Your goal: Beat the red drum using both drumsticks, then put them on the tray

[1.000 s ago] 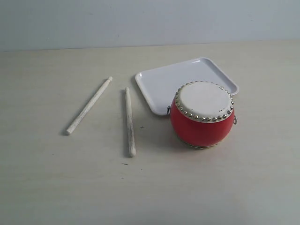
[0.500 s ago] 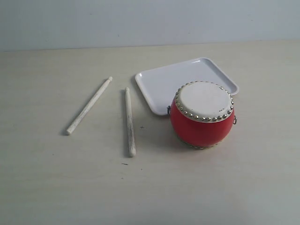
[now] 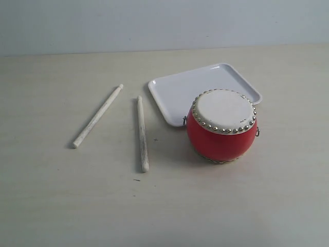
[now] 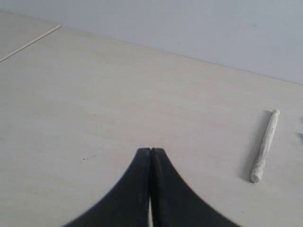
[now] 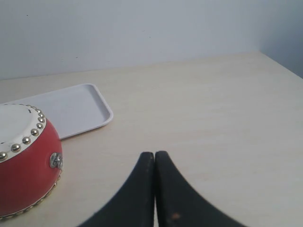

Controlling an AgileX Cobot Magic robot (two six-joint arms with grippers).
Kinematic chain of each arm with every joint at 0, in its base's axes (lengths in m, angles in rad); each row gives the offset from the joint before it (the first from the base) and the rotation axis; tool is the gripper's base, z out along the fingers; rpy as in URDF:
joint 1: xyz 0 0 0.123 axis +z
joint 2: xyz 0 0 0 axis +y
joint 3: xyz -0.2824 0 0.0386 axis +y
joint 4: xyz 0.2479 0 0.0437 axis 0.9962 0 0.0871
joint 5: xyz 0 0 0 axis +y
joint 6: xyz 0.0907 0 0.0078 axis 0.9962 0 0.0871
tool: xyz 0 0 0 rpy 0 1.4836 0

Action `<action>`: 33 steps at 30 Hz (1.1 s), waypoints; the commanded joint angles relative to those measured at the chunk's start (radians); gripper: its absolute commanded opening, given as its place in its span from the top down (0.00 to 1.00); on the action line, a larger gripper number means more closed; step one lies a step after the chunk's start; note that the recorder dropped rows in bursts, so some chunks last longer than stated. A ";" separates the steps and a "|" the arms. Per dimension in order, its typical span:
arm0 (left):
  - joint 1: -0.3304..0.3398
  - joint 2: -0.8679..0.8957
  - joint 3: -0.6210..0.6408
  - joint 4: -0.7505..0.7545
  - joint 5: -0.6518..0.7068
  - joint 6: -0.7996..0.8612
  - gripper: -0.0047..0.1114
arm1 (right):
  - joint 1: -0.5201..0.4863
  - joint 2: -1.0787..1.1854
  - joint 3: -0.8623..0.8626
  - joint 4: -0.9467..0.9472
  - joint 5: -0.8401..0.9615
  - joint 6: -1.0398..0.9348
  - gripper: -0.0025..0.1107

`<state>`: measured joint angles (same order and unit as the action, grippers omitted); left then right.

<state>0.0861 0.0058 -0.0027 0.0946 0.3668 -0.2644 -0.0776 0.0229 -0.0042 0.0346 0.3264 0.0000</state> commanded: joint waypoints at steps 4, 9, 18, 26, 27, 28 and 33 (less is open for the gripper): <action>-0.007 -0.006 0.003 -0.002 -0.006 0.002 0.96 | -0.005 0.003 0.004 0.004 -0.017 0.000 0.98; -0.007 -0.006 0.003 -0.002 -0.006 0.002 0.96 | -0.005 0.003 0.004 0.004 -0.017 0.000 0.98; -0.007 -0.006 0.003 0.009 -0.010 0.011 0.96 | -0.005 0.003 0.004 0.004 -0.017 0.000 0.98; -0.007 -0.006 0.003 -0.002 -0.440 -0.078 0.96 | -0.005 0.003 0.004 0.004 -0.017 0.000 0.98; -0.007 -0.006 0.003 -0.002 -0.498 -0.119 0.96 | -0.005 0.003 0.004 0.004 -0.017 0.000 0.98; -0.007 -0.006 0.003 -0.002 -0.543 -0.143 0.96 | -0.005 0.003 0.004 0.004 -0.017 0.000 0.98; -0.007 -0.006 0.003 -0.002 -0.680 -0.201 0.96 | -0.005 0.003 0.004 0.004 -0.017 0.000 0.98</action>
<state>0.0861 0.0058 0.0030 0.1045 -0.2108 -0.4304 -0.0776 0.0229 -0.0042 0.0346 0.3264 0.0000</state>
